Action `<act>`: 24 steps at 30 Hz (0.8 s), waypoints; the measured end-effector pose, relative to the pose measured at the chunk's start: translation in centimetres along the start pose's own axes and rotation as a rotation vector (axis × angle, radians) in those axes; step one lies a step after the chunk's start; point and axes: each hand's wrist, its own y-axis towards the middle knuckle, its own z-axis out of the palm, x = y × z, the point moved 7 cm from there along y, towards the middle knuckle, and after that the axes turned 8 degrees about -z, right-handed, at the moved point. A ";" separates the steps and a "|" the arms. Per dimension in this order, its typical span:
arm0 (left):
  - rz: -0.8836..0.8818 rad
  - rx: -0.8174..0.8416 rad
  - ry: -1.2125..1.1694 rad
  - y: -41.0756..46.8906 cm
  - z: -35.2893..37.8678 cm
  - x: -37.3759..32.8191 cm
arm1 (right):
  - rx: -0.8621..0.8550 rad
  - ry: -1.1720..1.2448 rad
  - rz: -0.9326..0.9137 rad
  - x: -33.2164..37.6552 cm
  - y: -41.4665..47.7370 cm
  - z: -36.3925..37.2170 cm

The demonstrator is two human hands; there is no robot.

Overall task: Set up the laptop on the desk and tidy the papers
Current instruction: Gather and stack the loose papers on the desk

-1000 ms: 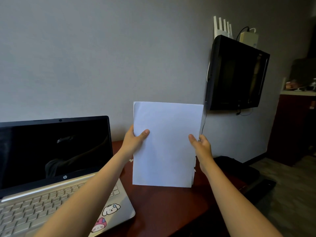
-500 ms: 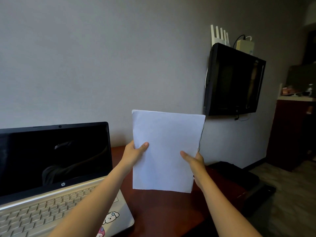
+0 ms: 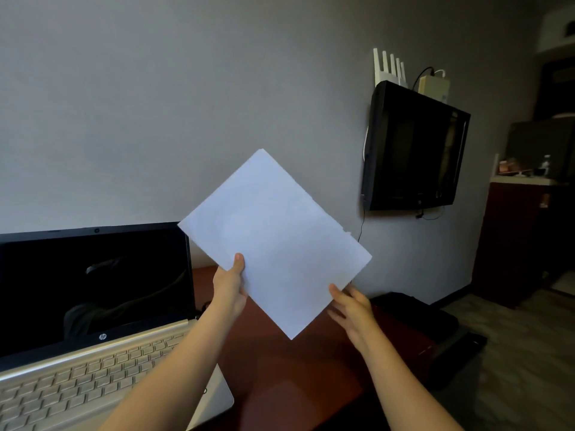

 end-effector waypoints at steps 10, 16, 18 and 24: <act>0.145 -0.094 0.626 0.1 -5.6 -3.0 | -0.294 -0.144 -0.173 3.0 0.8 -3.7; 0.153 0.018 0.830 0.3 -4.3 -2.8 | -0.212 -0.138 -0.256 4.2 1.2 -2.3; 0.144 0.039 0.805 0.2 -4.0 -2.5 | -0.166 -0.138 -0.260 4.3 1.1 -2.0; 0.073 0.021 0.837 0.1 -5.5 0.1 | -0.104 -0.283 -0.169 1.9 0.5 -3.0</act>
